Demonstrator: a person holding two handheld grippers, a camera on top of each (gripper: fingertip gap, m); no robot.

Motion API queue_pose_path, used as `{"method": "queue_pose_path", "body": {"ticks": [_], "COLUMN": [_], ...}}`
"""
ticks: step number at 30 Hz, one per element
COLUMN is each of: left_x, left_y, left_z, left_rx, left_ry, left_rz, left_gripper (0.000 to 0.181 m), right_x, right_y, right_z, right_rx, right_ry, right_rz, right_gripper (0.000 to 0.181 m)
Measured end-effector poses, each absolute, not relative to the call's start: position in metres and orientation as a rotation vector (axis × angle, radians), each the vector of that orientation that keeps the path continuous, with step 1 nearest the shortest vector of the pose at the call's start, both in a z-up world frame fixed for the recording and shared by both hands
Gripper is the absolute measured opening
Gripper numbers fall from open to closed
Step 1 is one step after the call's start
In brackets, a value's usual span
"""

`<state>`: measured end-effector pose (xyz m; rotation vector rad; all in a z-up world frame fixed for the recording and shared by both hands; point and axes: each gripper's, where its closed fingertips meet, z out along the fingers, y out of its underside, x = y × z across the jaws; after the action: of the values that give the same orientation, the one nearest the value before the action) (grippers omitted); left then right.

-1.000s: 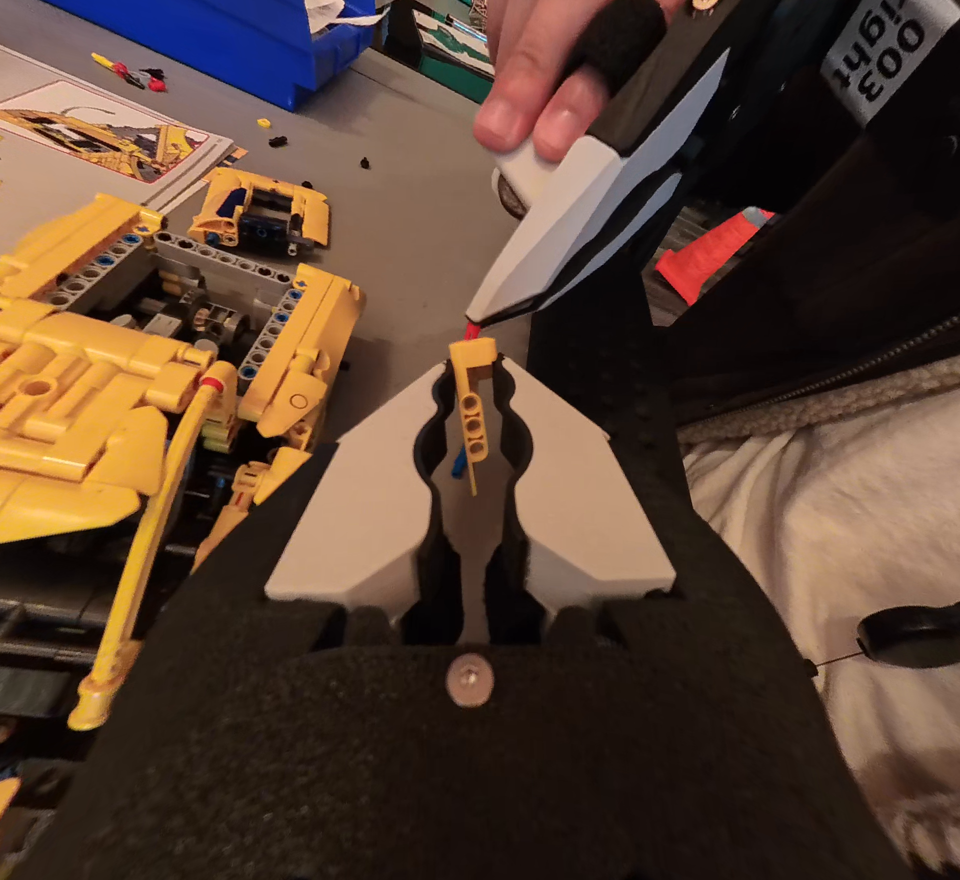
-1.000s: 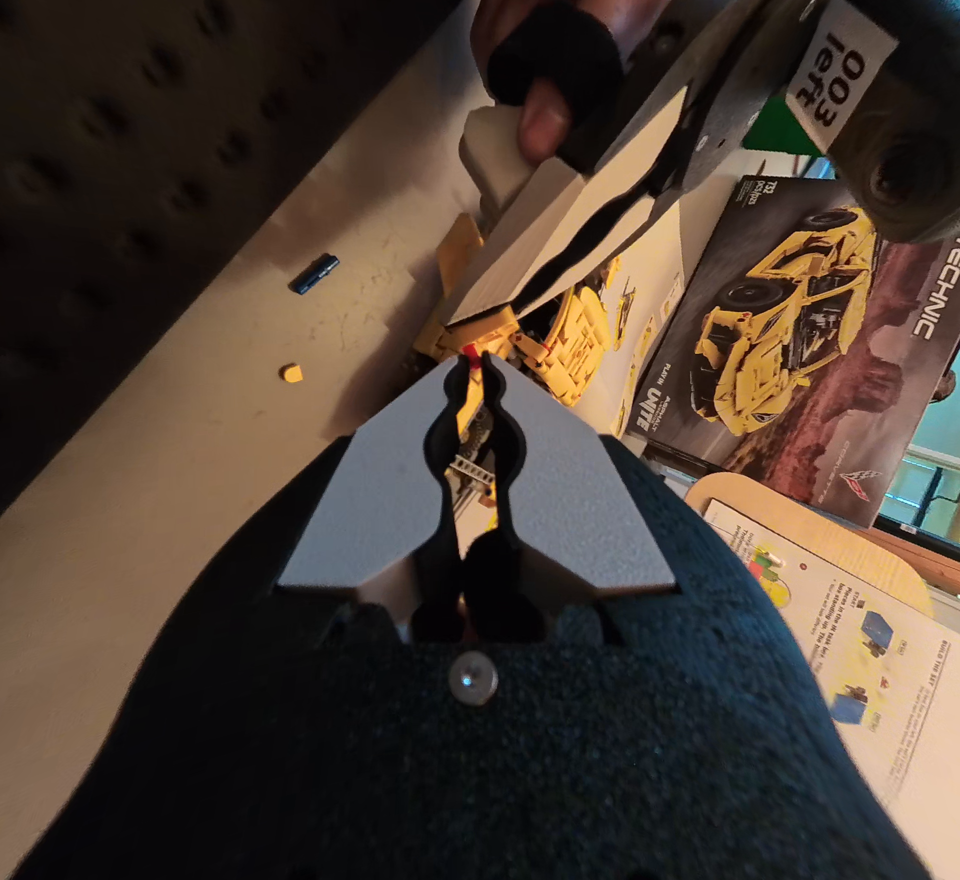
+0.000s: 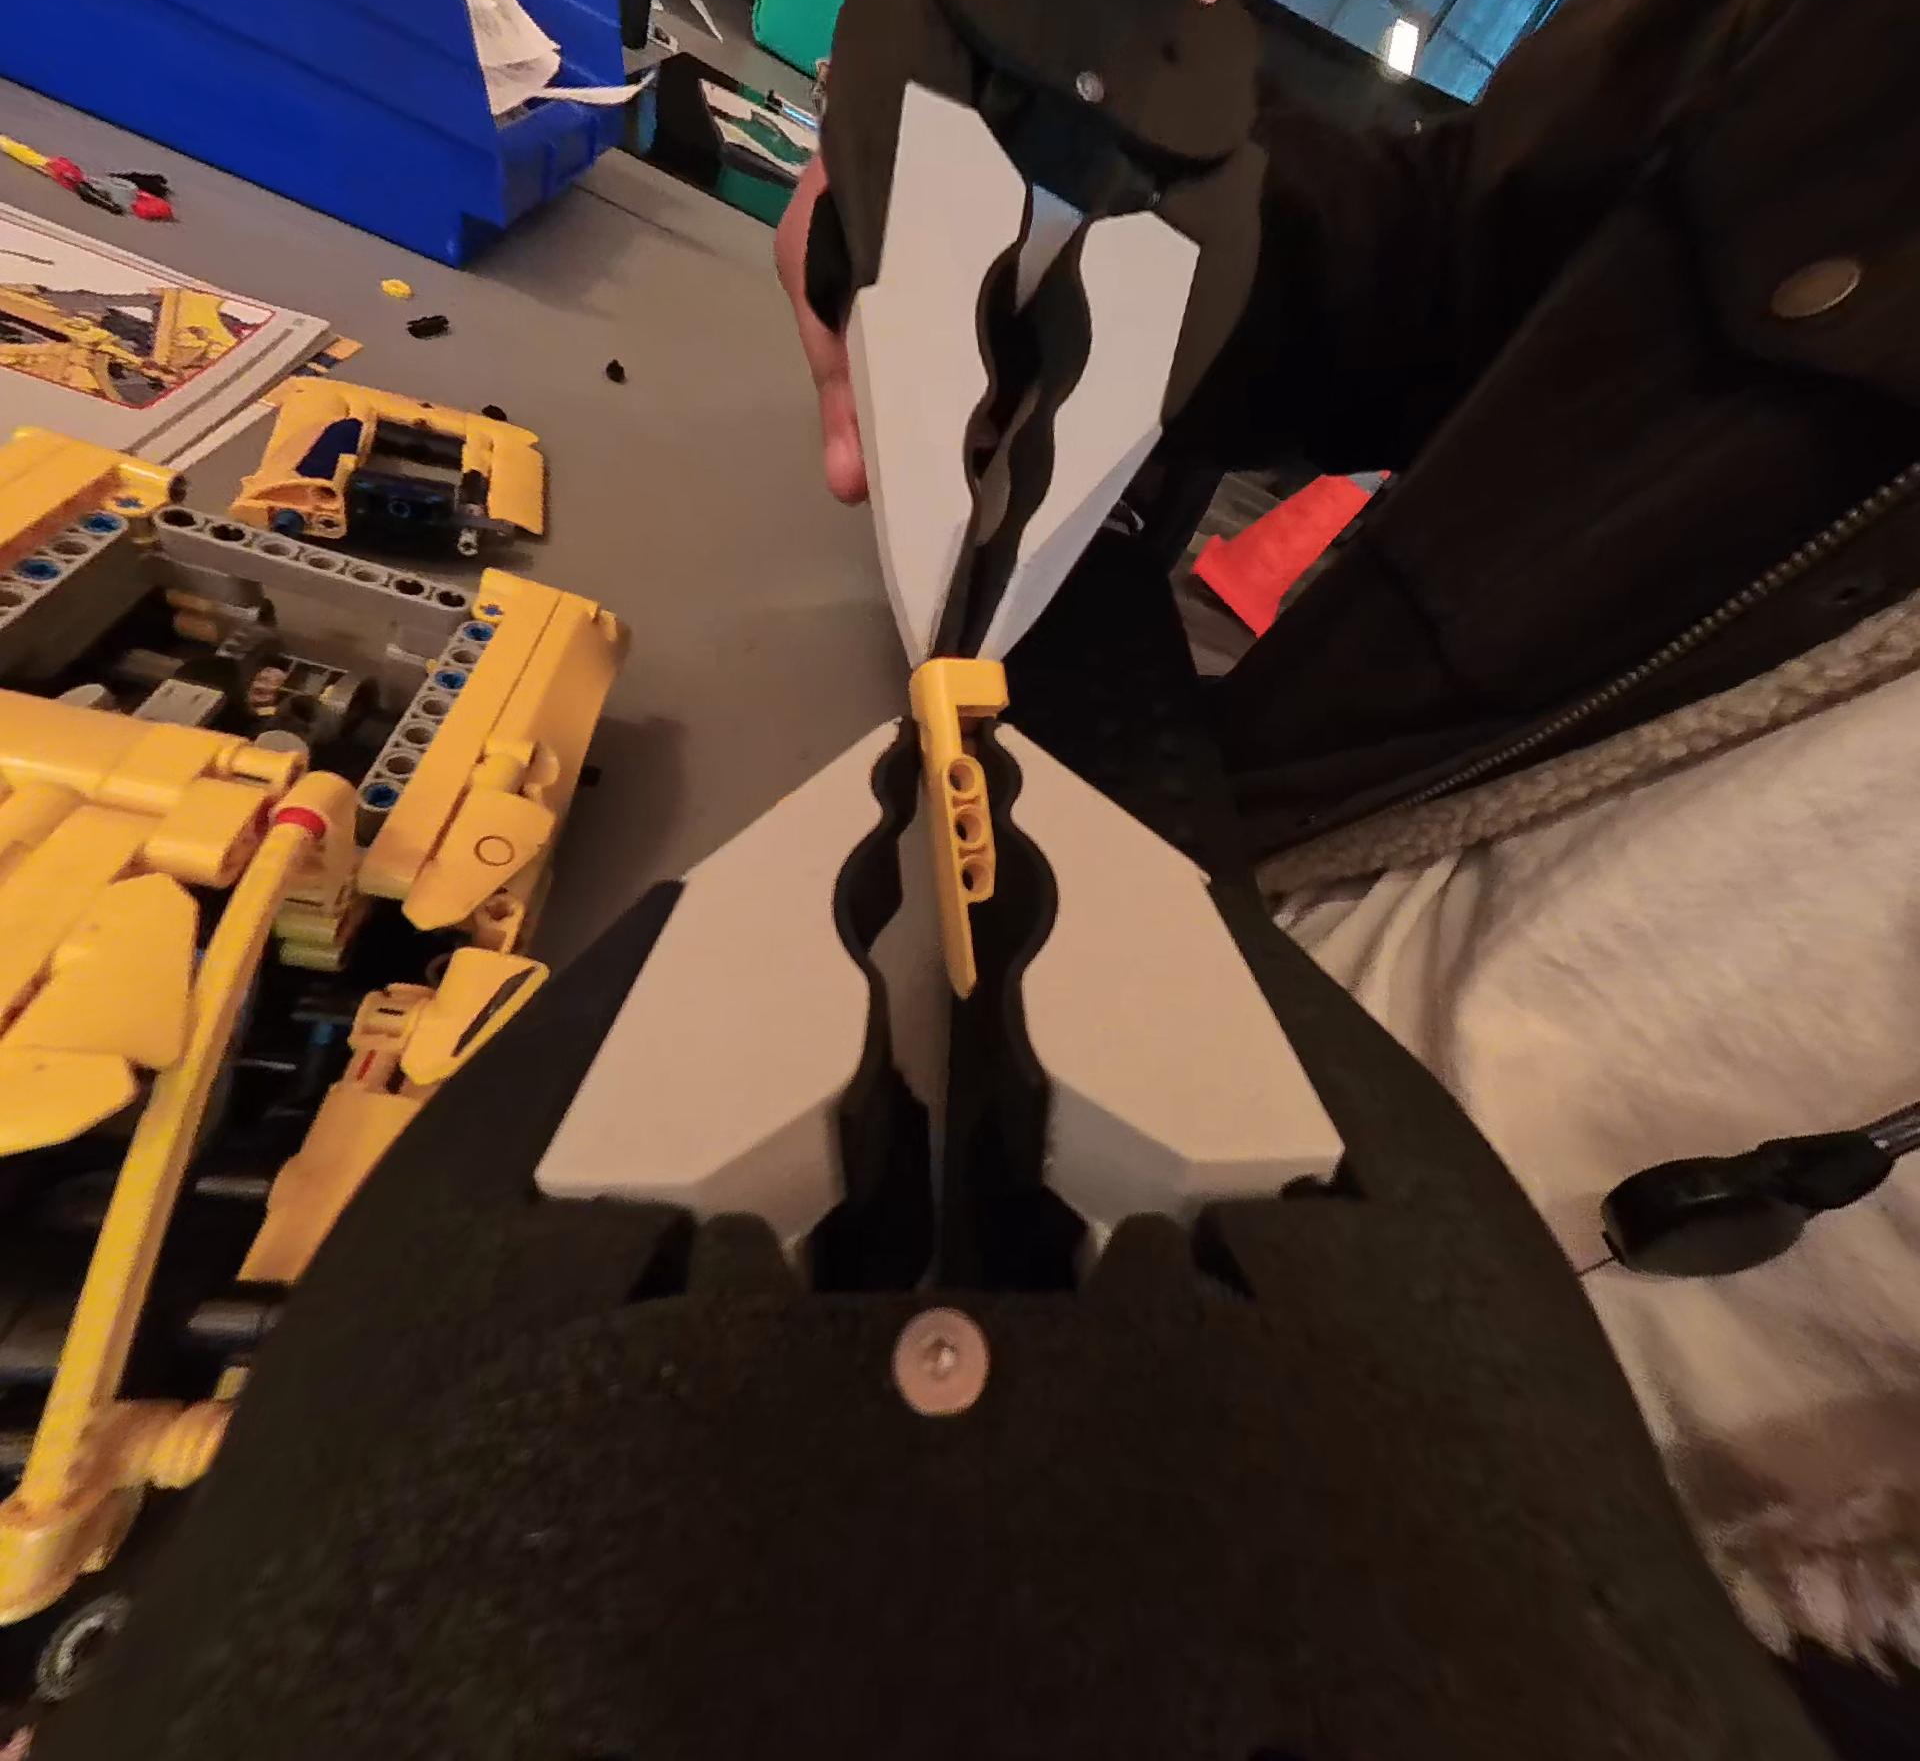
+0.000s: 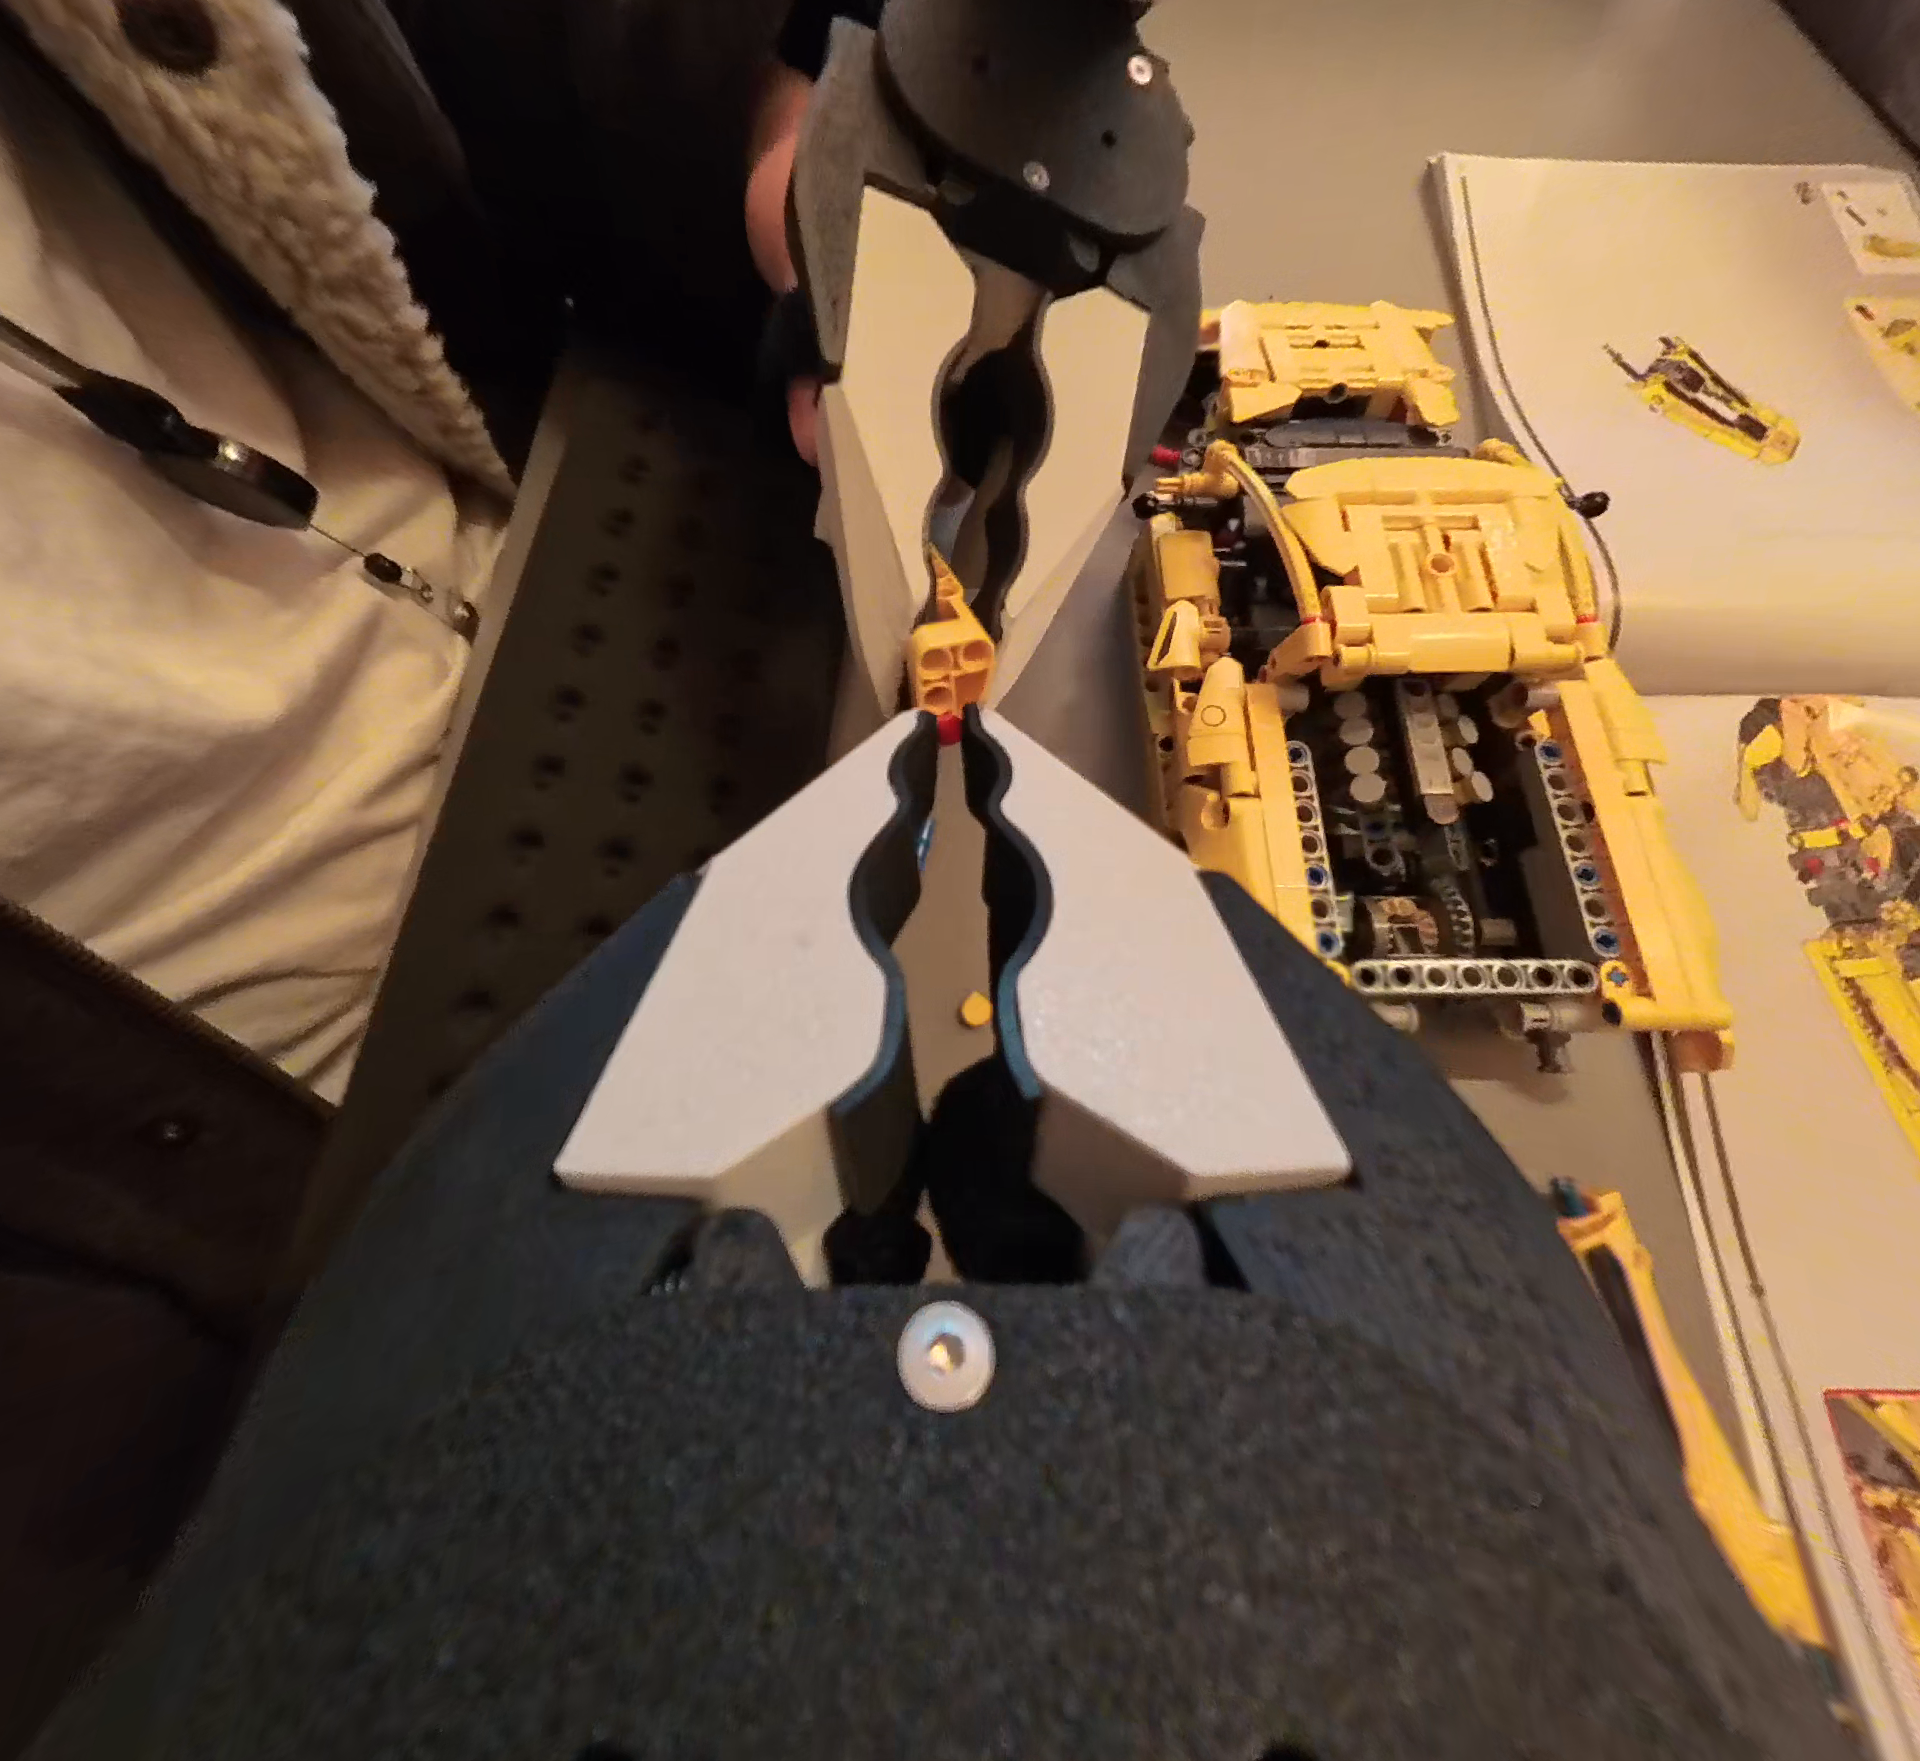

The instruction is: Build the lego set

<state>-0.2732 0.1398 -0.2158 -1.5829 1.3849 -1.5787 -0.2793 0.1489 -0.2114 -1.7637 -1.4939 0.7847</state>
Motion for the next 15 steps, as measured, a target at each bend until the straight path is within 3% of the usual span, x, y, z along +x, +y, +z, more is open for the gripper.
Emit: {"method": "queue_pose_path", "body": {"ticks": [8, 15], "left_x": [-0.279, -0.282], "left_y": [0.145, 0.153], "left_z": [-0.183, -0.174], "left_rx": [-1.475, -1.448], "left_ry": [1.208, 1.12], "left_rz": [-1.791, -1.836], "left_gripper": [0.01, 0.01], "right_x": [-0.283, -0.284], "right_y": [0.157, 0.165], "right_z": [-0.177, -0.171], "right_rx": [-1.74, -1.653], "right_ry": [-0.929, -0.648], "right_rz": [1.26, 1.27], "right_gripper": [0.004, 0.004]}}
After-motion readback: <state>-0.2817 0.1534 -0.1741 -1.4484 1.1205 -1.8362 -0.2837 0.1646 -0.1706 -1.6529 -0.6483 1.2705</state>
